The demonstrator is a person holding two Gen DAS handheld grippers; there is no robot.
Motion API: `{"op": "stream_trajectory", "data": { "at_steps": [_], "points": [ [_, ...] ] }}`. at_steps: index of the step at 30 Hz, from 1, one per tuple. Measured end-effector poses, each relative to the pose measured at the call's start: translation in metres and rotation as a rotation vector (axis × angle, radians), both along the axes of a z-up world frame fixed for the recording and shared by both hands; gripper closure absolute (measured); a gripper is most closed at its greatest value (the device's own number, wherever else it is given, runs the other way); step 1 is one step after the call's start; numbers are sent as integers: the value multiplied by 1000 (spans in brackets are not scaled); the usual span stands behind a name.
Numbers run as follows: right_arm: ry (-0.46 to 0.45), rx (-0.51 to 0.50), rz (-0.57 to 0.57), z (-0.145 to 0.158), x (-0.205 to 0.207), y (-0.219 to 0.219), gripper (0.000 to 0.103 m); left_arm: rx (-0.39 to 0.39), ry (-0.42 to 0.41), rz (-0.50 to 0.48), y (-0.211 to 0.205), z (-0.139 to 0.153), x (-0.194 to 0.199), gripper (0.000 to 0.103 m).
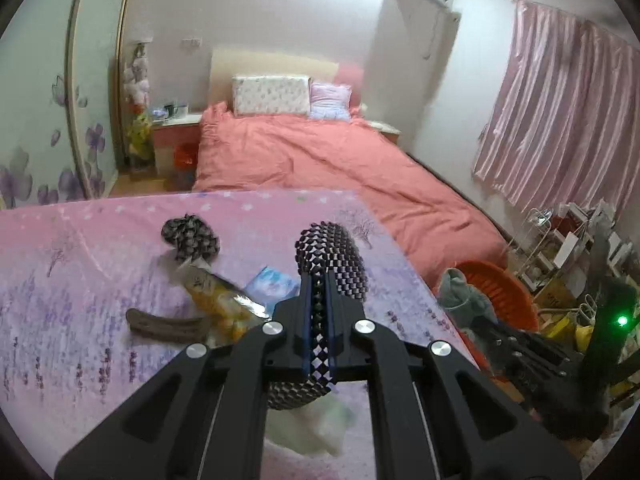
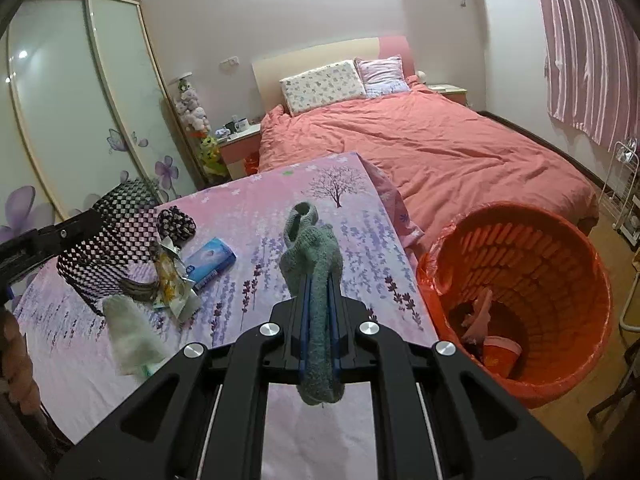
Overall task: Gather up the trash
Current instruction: 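Grasp the green sock with the right tool while the left tool grasps the black mesh pad, then carry the sock and mesh pad to the orange basket and release both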
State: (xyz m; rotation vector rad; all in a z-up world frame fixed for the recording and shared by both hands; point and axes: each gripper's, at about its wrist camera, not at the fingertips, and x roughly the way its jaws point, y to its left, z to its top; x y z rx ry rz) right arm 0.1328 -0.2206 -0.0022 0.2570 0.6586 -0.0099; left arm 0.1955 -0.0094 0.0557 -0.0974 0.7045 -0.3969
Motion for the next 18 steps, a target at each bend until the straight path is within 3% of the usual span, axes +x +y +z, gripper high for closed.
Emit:
{"op": "stream_trajectory", "data": {
  "at_steps": [6, 8, 9, 10, 11, 12, 13, 18],
  "points": [
    [-1, 8, 12, -2, 3, 5, 94, -10, 14, 40, 16, 2, 5, 96],
    [-2, -11, 12, -1, 2, 10, 94, 37, 13, 77, 17, -1, 5, 96],
    [-7, -18, 19, -1, 1, 12, 94, -39, 49, 53, 25, 0, 3, 96],
    [-12, -22, 33, -1, 1, 15, 94, 11, -49, 36, 22, 5, -3, 96],
    [-6, -29, 36, -2, 2, 18, 94, 138, -102, 94, 17, 0, -3, 96],
    [-1, -27, 40, -3, 2, 20, 94, 128, -33, 90, 21, -10, 3, 96],
    [1, -23, 46, -5, 2, 22, 94, 48, 74, 83, 32, -23, 12, 96],
    [23, -17, 52, -11, 6, 29, 94, 50, 55, 110, 46, -21, 14, 96]
  ]
}}
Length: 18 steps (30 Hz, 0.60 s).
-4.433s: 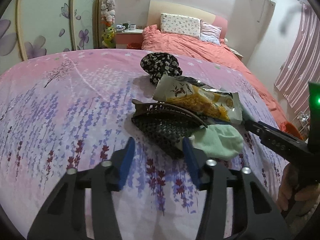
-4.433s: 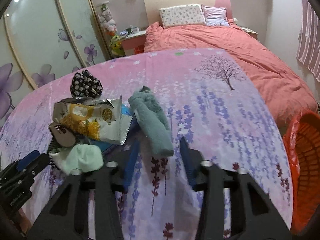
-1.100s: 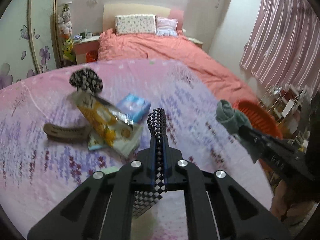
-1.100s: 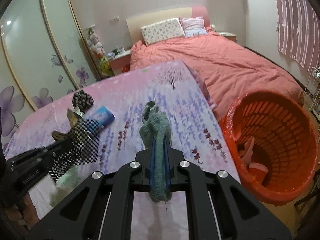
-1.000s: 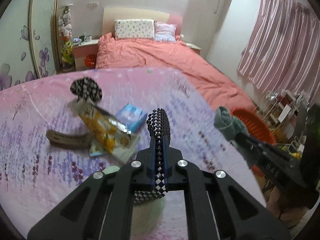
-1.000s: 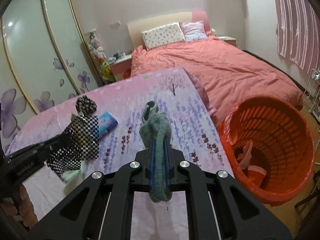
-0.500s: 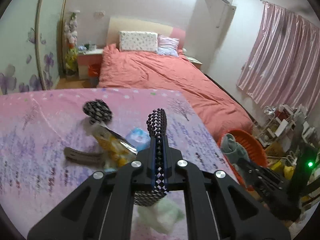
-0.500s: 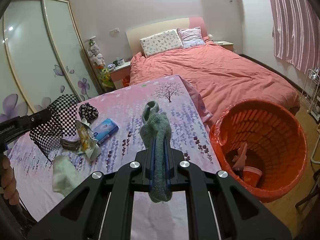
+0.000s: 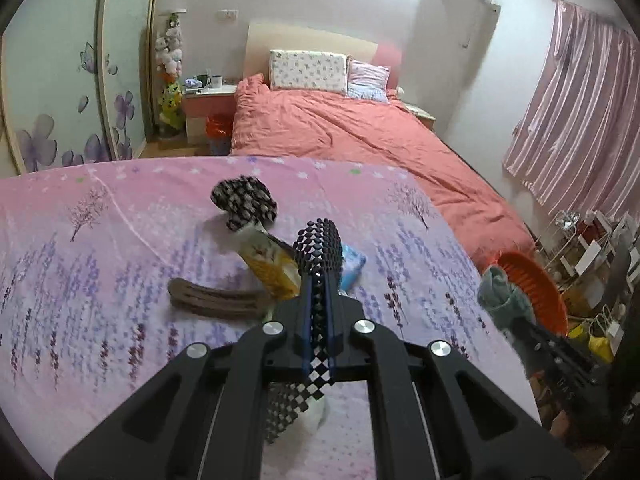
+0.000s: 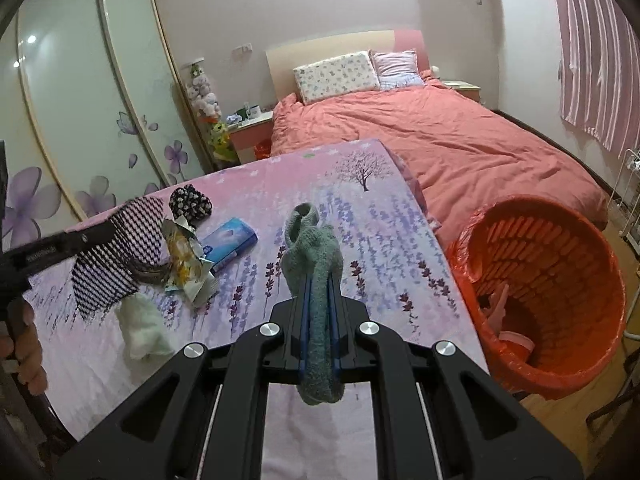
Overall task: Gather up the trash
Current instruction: 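Carry the sock and mesh pad to the orange basket and release both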
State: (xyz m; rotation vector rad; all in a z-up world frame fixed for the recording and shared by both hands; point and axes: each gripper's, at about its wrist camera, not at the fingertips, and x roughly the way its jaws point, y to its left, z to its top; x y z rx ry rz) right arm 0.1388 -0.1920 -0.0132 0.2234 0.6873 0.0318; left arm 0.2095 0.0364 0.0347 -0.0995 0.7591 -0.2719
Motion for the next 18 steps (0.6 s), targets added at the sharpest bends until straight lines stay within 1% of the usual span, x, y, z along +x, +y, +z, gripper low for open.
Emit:
{"op": "stream_trajectory", "data": {
  "at_steps": [3, 7, 13, 18],
  "points": [
    [-8, -1, -2, 3, 1, 1, 94, -10, -18, -2, 6, 12, 2, 96],
    [-32, 3, -17, 14, -2, -5, 94, -30, -37, -19, 0, 26, 1, 96],
    [-78, -5, -65, 33, -15, -28, 94, -22, -90, -77, -40, 46, -8, 96],
    [-100, -6, -121, 42, -26, -54, 94, -11, -114, -149, -82, 52, -18, 96]
  ]
}}
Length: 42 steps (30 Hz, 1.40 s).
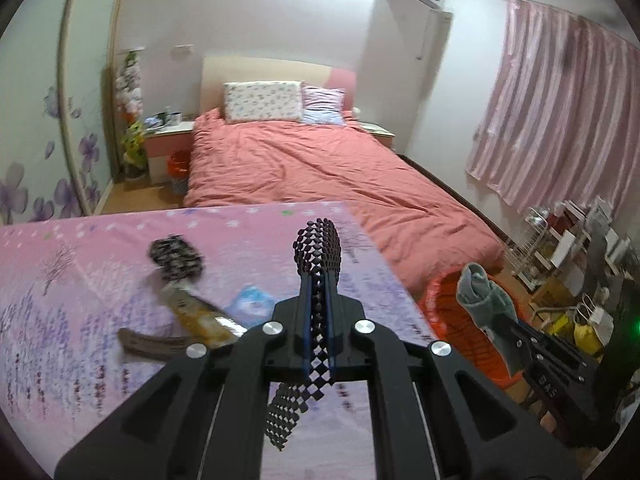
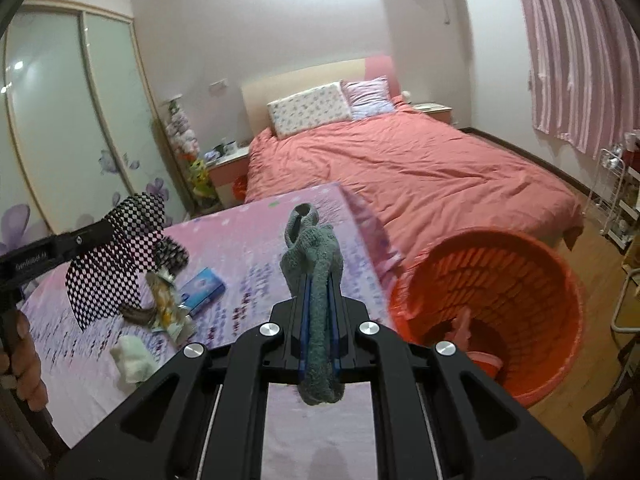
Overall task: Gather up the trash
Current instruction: 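Carry the sock and mesh pad to the orange basket and release both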
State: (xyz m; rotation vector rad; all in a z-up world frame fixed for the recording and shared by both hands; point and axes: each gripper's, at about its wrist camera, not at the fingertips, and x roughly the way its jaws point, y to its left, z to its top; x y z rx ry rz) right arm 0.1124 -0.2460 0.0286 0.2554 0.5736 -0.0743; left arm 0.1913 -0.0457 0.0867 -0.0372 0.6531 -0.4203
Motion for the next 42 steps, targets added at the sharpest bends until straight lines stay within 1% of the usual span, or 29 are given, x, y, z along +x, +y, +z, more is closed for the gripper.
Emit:
{"op": "stream_trajectory", "data": {
  "at_steps": [9, 18, 25, 29, 33, 34, 35, 36, 37, 39, 40, 41, 42],
  "points": [
    [-27, -6, -98, 3, -20, -47, 94, 31, -14, -133, -78, -3, -17, 96],
    [-34, 31, -194, -5, -27, -96, 94, -4, 11, -274, -149, -16, -25, 96],
    [-12, 84, -255, -24, -19, -134, 94, -18, 55, -370, -211, -41, -22, 96],
    [0, 101, -278, -32, -15, -149, 94, -12, 86, -397, -240, -60, -15, 95],
    [16, 133, -289, -42, -7, -163, 93, -4, 119, -398, -262, -79, -2, 95],
    [23, 142, -288, -46, -3, -166, 93, 4, 126, -392, -266, -83, 1, 89],
    [33, 151, -286, -50, 1, -168, 91, 11, 136, -386, -269, -89, 5, 81],
    [40, 155, -284, -53, 1, -171, 85, 20, 145, -376, -270, -94, 7, 76],
    [50, 157, -283, -57, 3, -172, 82, 30, 150, -366, -270, -98, 10, 69],
    [63, 151, -282, -62, 4, -169, 63, 48, 155, -347, -267, -105, 15, 64],
    [64, 146, -285, -63, 3, -169, 58, 58, 159, -336, -263, -107, 17, 59],
    [64, 139, -292, -63, 0, -169, 51, 68, 159, -323, -259, -108, 18, 51],
    [63, 129, -300, -63, -4, -166, 47, 79, 155, -306, -253, -109, 19, 48]
  ]
}}
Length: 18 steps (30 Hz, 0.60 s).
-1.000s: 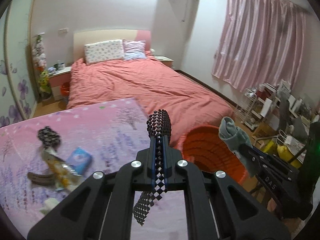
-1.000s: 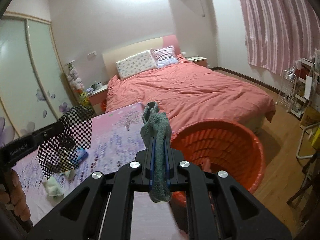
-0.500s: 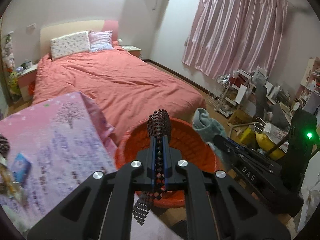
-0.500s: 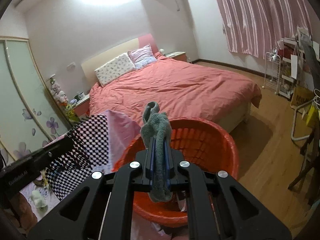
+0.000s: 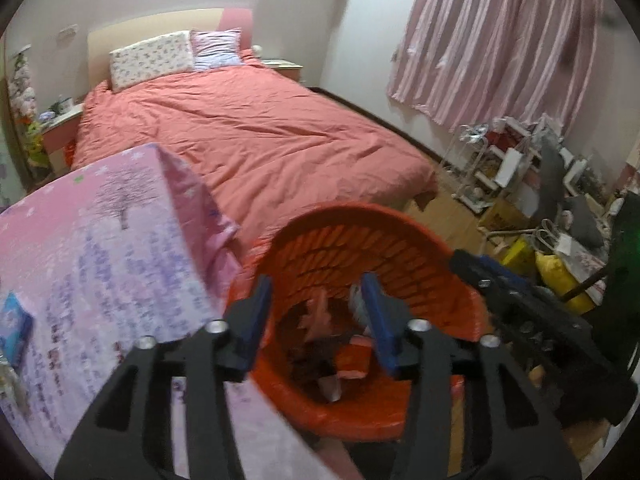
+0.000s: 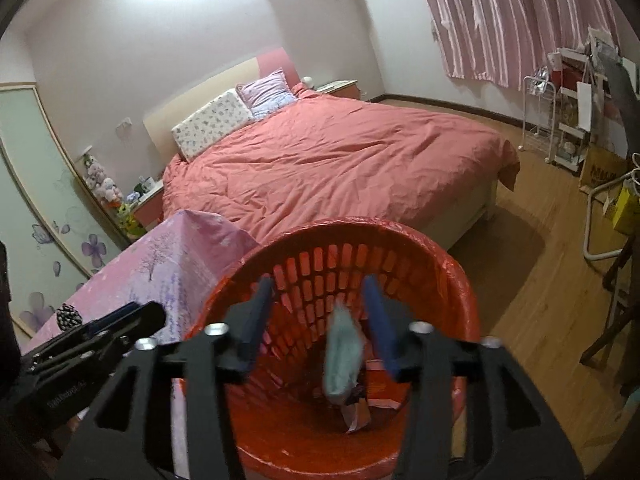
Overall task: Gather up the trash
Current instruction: 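Carry the sock and mesh pad to the orange basket and release both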
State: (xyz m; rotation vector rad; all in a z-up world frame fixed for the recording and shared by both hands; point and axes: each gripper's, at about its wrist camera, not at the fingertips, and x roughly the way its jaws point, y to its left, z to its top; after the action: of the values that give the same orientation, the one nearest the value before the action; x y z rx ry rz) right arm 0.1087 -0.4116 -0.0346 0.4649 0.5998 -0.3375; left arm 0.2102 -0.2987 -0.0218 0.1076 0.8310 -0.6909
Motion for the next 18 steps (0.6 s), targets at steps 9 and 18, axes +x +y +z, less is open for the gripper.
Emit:
{"op": "stream_trajectory", "data": {
  "at_steps": [9, 18],
  "points": [
    [9, -71, 21, 14, -8, 26, 32, 48, -93, 93, 88, 16, -25, 21],
    [29, -131, 168, 21, 5, 97, 32, 162, -171, 347, 237, 14, -58, 20]
  ]
}}
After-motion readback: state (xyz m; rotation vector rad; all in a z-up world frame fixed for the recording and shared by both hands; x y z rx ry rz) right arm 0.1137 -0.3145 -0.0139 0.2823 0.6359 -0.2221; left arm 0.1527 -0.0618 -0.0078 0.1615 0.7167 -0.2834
